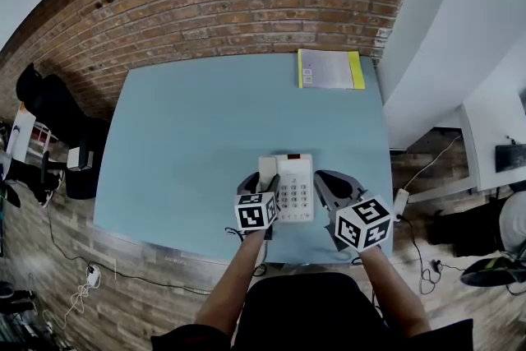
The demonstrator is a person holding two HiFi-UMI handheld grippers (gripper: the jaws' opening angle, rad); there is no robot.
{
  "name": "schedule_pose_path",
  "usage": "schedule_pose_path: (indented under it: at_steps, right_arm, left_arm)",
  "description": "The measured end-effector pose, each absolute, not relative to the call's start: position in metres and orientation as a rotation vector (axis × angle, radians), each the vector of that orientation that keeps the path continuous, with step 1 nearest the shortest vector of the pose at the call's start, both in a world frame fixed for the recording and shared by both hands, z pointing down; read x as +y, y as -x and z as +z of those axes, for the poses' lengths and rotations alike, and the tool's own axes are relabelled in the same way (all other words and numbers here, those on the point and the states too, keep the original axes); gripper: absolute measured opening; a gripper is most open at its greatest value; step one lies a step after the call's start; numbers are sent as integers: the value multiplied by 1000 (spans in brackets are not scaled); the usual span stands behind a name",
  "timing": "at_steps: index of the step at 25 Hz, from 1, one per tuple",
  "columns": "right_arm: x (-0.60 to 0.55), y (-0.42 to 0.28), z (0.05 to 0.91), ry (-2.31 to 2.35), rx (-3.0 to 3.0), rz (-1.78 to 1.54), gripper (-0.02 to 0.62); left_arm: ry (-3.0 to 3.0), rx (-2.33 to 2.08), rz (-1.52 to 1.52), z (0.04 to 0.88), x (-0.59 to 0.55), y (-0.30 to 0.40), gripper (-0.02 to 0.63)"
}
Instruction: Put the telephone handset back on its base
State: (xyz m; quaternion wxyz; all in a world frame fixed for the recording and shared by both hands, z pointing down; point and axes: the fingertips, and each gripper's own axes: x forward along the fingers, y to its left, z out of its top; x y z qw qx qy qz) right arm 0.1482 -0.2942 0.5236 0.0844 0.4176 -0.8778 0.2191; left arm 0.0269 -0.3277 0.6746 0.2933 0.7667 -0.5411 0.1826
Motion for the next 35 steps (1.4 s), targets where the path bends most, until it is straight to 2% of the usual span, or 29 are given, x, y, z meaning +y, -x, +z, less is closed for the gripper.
schedule_pose_path:
  at_steps: [12,20,33,35]
  right_arm:
    - [-290,-146,520,-1283,-2614,666,12]
    - [-279,-135,501,-1311,-2639,673,12]
    - [-256,-114,480,-1408,-2613,624,12]
    - [-252,-111,475,-1434,-2610,617,12]
  left_arm:
    - [-2141,-1396,470,653,-322,-21,237]
    - [-2214,-1370,434,618,-309,-15,208]
    - [-2362,-1255,316,549,-278,-1,125]
    - [-2390,-1245,309,540,-275,1,97]
